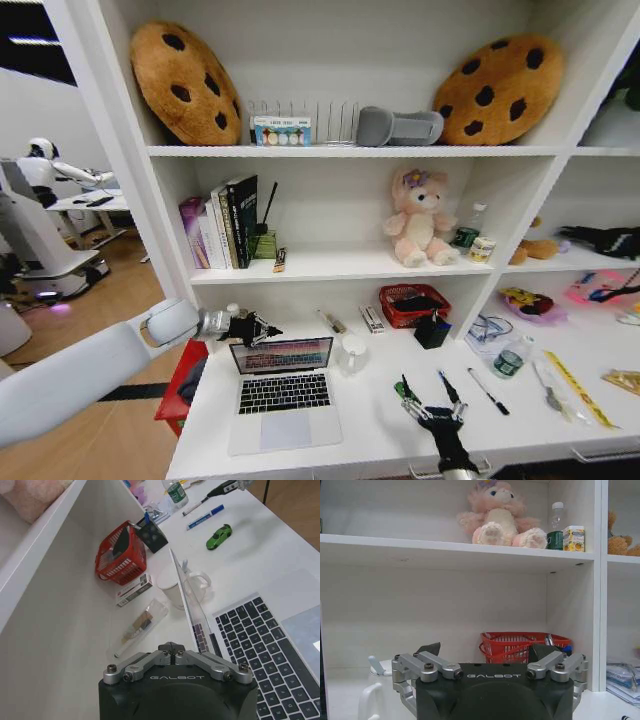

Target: Organize the objects on the table.

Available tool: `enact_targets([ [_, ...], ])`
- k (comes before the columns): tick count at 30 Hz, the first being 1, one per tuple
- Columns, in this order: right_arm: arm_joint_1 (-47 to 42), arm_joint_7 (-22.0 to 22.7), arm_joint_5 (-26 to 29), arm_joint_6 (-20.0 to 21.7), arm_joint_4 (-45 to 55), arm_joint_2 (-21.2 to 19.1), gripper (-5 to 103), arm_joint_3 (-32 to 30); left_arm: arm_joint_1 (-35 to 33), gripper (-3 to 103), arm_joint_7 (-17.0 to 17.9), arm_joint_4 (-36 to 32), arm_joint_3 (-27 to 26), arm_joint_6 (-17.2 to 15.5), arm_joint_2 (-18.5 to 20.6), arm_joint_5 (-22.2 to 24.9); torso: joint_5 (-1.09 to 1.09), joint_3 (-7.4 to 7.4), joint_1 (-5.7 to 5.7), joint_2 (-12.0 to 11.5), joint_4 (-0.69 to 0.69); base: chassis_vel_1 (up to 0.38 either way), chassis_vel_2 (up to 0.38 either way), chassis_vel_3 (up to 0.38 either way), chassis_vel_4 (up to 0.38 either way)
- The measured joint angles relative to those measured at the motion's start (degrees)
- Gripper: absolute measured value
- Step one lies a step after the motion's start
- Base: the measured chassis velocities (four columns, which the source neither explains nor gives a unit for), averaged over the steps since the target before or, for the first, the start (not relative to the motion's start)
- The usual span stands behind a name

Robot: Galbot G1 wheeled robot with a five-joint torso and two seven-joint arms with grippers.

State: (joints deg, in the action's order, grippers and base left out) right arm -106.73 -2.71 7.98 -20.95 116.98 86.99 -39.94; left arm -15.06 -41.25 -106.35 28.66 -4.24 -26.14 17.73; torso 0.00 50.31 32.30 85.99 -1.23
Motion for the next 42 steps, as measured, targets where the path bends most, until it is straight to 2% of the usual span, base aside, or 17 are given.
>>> enact_targets([
  [9,0.0,0.1,0.1,-0.7,-0.6,1.1,100,-0.2,-3.0,0,-6.9,-3.5,-1.4,1.6,3.9,-1.3,0.00,0.00,0.00,0.0,0.00,0.000,0.000,0.000,0.000],
  [14,-0.3,0.0,0.1,-1.0,-0.8,1.4,100,-0.1,-8.4,0,-8.1,-6.6,-4.7,1.7,6.0,-2.0,0.00,0.00,0.00,0.0,-0.01,0.000,0.000,0.000,0.000],
  [15,-0.4,0.0,0.1,-1.1,-0.8,1.4,100,0.0,-13.2,0,-8.7,-8.4,-8.2,1.6,7.3,-2.4,-0.01,0.00,0.00,0.0,0.01,0.000,0.000,0.000,0.000],
  [16,-0.4,0.0,0.1,-1.1,-0.8,1.4,100,0.0,-13.2,0,-8.7,-8.4,-8.2,1.6,7.3,-2.4,-0.01,0.00,0.00,0.0,0.01,0.000,0.000,0.000,0.000],
  [19,-0.3,0.0,0.2,-1.1,-1.0,1.3,100,0.3,-27.8,0,-9.6,-12.0,-21.5,1.6,10.4,-3.8,0.00,-0.01,0.00,0.0,0.03,0.000,0.000,0.000,0.000],
  [20,-0.3,0.0,0.2,-1.1,-1.0,1.3,100,0.3,-27.8,0,-9.6,-12.0,-21.5,1.6,10.4,-3.8,0.00,-0.01,0.00,0.0,0.03,0.000,0.000,0.000,0.000],
  [22,-0.3,-0.1,0.1,-1.0,-1.2,1.3,100,0.8,-36.5,0,-9.4,-13.6,-25.7,2.3,12.3,-5.7,0.00,0.00,-0.01,0.0,0.05,0.000,0.000,0.000,0.000],
  [31,-1.0,-0.1,-0.3,-1.0,-1.1,1.7,100,0.9,-38.3,0,-8.6,-12.8,-24.1,2.0,10.5,-8.1,0.00,0.00,-0.01,0.0,-0.01,0.000,0.000,0.000,0.000],
  [33,-1.4,-0.1,-0.2,-1.3,-1.0,1.7,100,0.5,-38.1,0,-7.5,-12.0,-24.2,1.9,10.1,-7.8,0.00,0.00,0.00,0.0,0.00,0.000,0.000,0.000,0.000],
  [35,-1.9,-0.1,0.2,-1.3,-0.9,1.6,100,0.2,-38.0,0,-3.1,-10.3,-26.1,1.8,9.7,-4.9,0.00,0.00,-0.01,0.0,0.01,0.000,0.000,0.000,0.000],
  [36,-1.9,-0.1,0.2,-1.3,-0.9,1.6,100,0.2,-38.0,0,-3.1,-10.3,-26.1,1.8,9.7,-4.9,0.00,0.00,-0.01,0.0,0.01,0.000,0.000,0.000,0.000],
  [37,-2.0,-0.1,0.3,-1.3,-0.8,1.5,100,0.2,-37.9,0,-0.2,-9.4,-27.0,1.7,9.4,-3.2,0.01,0.00,-0.01,0.0,0.00,0.000,0.000,0.000,0.000],
  [38,-2.0,0.0,0.3,-1.0,-0.5,1.3,100,0.3,-38.0,0,5.8,-7.9,-28.8,1.4,8.7,1.2,0.00,0.00,-0.01,0.0,-0.01,0.000,0.000,0.000,0.000],
  [39,-2.0,0.0,0.3,-1.0,-0.5,1.3,100,0.3,-38.0,0,5.8,-7.9,-28.8,1.4,8.7,1.2,0.00,0.00,-0.01,0.0,-0.01,0.000,0.000,0.000,0.000],
  [40,-2.0,0.1,0.3,-0.7,-0.3,1.2,100,0.4,-38.3,0,8.5,-7.0,-30.2,0.6,8.4,3.7,-0.01,0.00,0.00,0.0,-0.02,0.000,0.000,0.000,0.000],
  [41,-1.6,0.4,0.5,0.3,0.1,0.7,100,0.6,-39.3,0,13.8,-4.7,-33.5,-0.8,7.5,8.5,0.01,0.00,0.00,0.0,0.00,0.000,0.000,0.000,0.000],
  [42,-1.6,0.4,0.5,0.3,0.1,0.7,100,0.6,-39.3,0,13.8,-4.7,-33.5,-0.8,7.5,8.5,0.01,0.00,0.00,0.0,0.00,0.000,0.000,0.000,0.000],
])
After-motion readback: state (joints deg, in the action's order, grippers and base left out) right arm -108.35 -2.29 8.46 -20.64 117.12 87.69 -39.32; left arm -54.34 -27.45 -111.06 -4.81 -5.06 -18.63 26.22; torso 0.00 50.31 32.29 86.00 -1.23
